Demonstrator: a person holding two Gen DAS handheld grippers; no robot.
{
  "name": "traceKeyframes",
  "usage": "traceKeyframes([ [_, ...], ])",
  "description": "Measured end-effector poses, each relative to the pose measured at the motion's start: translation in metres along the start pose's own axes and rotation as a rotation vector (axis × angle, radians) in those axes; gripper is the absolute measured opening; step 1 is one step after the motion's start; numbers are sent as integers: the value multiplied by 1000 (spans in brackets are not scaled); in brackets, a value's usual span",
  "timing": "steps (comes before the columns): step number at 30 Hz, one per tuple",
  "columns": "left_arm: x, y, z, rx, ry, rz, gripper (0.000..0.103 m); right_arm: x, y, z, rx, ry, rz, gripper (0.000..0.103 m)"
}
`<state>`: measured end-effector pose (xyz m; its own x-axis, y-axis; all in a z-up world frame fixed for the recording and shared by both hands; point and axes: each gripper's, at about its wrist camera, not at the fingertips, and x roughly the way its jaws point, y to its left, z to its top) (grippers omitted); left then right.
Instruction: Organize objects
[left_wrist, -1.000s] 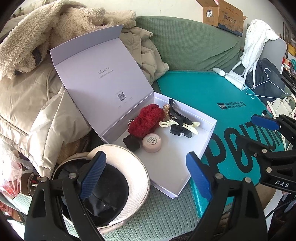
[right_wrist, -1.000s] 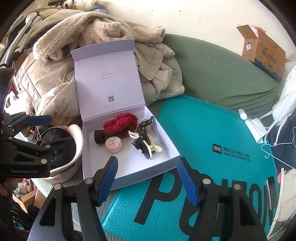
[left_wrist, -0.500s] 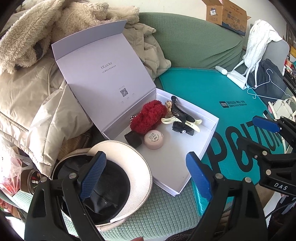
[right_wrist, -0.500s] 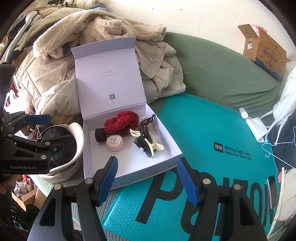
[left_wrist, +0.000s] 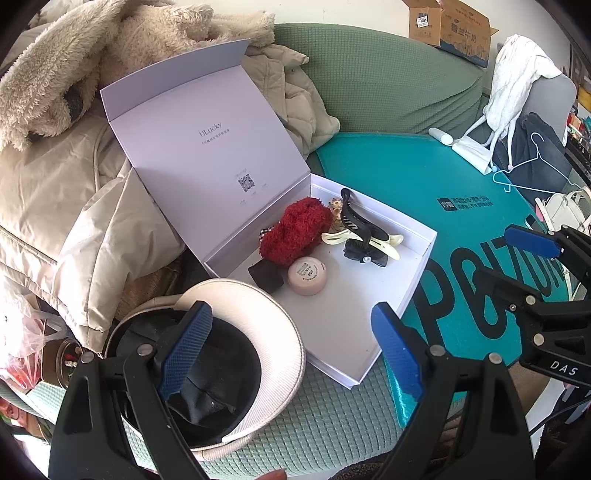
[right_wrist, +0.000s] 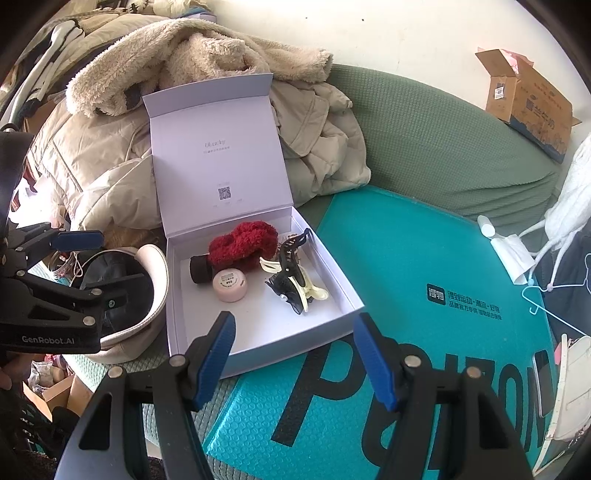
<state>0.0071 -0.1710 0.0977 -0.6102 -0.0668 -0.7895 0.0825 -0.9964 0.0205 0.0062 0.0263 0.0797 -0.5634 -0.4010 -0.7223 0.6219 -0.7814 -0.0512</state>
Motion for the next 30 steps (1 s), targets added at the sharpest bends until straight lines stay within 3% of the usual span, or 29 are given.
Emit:
traceKeyframes([
  [30,-6,-8,-7,33,17,-20,87,-7,4,-4,6,-9,-7,67],
])
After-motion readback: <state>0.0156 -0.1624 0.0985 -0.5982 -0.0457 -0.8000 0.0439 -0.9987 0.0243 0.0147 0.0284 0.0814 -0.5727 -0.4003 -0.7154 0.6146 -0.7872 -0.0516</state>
